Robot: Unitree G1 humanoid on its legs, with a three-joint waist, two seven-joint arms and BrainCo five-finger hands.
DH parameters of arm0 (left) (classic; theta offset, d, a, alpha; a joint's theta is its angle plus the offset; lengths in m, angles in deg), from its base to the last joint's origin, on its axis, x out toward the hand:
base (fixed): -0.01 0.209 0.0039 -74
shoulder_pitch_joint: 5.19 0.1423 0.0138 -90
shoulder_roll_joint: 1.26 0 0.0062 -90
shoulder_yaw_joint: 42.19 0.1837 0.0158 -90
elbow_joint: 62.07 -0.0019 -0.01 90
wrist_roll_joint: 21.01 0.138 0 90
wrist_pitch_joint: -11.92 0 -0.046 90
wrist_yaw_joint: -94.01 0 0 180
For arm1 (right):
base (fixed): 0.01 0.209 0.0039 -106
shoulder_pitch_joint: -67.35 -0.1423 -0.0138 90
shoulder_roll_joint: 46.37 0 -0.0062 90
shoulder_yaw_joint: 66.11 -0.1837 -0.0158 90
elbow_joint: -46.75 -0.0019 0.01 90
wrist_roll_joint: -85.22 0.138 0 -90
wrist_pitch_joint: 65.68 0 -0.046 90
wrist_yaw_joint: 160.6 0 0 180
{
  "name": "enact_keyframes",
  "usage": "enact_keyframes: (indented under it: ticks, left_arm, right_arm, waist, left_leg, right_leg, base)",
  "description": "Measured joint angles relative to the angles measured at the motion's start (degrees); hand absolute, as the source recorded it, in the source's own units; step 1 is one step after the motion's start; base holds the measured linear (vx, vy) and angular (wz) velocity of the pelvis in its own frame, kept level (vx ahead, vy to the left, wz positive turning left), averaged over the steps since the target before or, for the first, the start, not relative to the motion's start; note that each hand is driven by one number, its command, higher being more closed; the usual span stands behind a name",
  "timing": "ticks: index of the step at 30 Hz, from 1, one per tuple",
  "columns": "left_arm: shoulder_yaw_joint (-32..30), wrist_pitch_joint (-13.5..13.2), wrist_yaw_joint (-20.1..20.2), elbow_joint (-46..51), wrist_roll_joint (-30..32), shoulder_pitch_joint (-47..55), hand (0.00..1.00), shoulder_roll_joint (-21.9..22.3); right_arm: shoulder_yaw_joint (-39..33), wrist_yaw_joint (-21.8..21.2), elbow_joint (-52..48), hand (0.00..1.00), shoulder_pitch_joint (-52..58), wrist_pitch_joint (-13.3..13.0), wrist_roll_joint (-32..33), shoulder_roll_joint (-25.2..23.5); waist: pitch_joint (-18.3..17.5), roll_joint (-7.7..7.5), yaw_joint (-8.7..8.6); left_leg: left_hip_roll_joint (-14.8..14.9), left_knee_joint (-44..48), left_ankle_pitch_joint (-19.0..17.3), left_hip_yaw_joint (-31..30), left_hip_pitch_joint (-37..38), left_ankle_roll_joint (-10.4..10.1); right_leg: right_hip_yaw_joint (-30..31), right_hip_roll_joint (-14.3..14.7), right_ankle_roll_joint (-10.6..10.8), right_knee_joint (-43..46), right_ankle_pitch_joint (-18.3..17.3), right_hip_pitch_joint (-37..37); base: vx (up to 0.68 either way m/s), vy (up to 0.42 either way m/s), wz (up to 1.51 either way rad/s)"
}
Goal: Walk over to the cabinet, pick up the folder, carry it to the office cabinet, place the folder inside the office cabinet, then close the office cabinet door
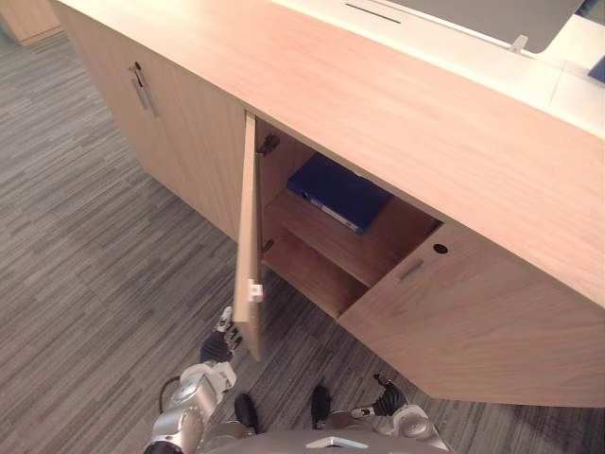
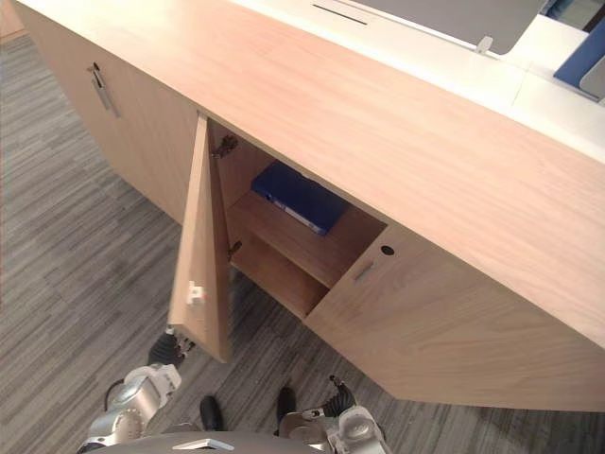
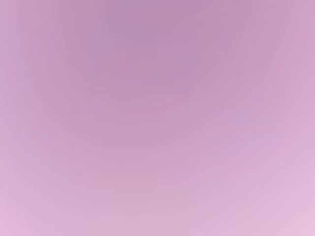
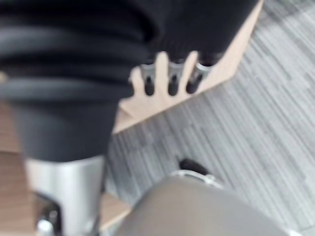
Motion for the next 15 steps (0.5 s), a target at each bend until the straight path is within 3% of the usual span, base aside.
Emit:
enact_keyframes:
  ticks: [6,10,15]
  left_arm:
    - [7.58,-1.7,-2.85,-4.42,-0.57,-11.39,0.0,0.75]
    - [8.53,-2.28,-4.83,-6.58,1.76,-17.48,0.0,1.23]
    - [8.96,-2.66,-6.37,-9.21,2.3,-23.7,0.0,1.04]
  right_arm:
    - [1.83,1.22,-1.99,0.0,-0.59,-0.1,0.06,0.72]
    - [2.28,2.61,-3.45,0.0,-1.18,0.06,0.25,1.73]
    - [2.25,3.13,-3.44,0.0,-2.18,0.06,1.13,1.96]
  waist:
    - [0.32,1.06,-2.91]
    - [0.72,2.18,-5.48]
    - [1.17,2.75,-7.44]
  left_leg:
    - [0.73,0.03,-0.41,3.41,-0.5,-0.58]
    - [1.07,0.03,-0.52,6.45,-2.43,-0.74]
    - [0.96,0.03,-0.55,9.25,-4.22,-0.76]
  right_leg:
    - [3.62,1.05,-0.75,-0.92,1.24,-2.14]
    - [6.35,1.31,-0.84,-1.33,2.6,-5.3]
    - [8.96,1.42,-0.64,-1.87,4.12,-8.19]
  base:
    - [0.0,-0.025,-0.33]
    - [-0.03,-0.029,-0.42]
    - [-0.03,-0.009,-0.3]
